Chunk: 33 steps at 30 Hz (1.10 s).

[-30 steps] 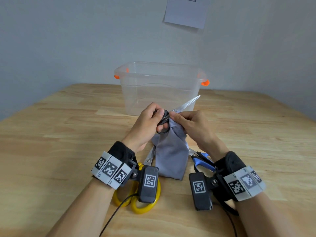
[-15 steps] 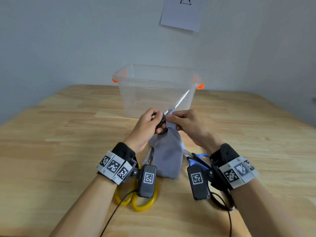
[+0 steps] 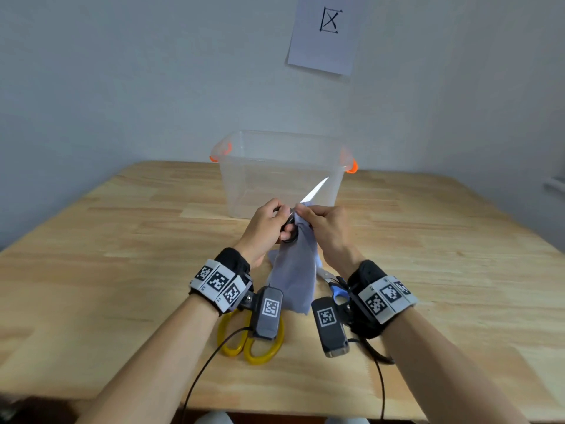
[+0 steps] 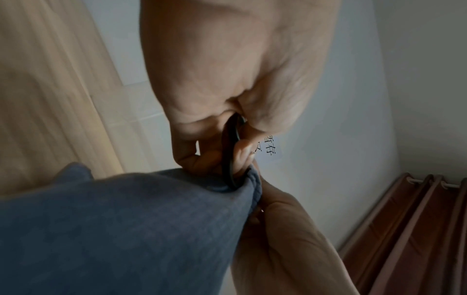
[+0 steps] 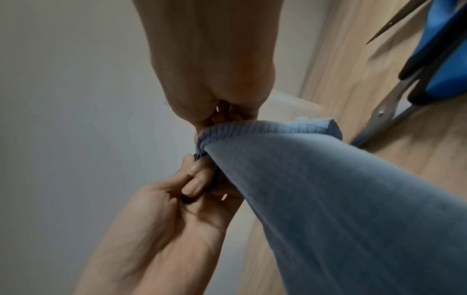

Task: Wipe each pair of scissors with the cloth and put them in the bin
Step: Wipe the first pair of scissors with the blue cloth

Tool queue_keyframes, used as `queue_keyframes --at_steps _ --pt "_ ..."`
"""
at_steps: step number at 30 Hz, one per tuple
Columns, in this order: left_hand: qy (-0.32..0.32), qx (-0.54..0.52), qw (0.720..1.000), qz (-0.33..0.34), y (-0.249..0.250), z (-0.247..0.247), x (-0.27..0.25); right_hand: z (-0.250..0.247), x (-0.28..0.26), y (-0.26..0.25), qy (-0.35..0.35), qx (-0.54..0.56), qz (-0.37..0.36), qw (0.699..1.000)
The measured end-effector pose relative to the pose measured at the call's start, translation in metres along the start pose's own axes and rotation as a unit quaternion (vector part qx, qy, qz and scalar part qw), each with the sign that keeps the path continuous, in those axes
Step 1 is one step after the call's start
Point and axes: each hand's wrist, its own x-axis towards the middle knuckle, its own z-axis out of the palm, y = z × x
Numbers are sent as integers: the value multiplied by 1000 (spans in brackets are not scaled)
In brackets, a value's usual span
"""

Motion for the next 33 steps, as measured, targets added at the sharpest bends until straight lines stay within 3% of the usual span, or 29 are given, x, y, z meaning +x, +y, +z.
queue_keyframes --at_steps 8,14,18,26,33 --pt "13 -17 1000 -20 -1 7 0 2 7 2 54 -11 6 998" --pt "41 -28 999 -12 -4 5 3 -8 12 -6 -20 -138 11 990" --pt "32 -28 999 -12 -4 10 3 -10 17 -2 28 -139 -16 990" --pt "18 -15 999 -23 -6 12 0 -9 23 5 100 -100 16 990" --pt "35 -15 999 -19 -5 13 1 -12 16 9 18 -66 34 997"
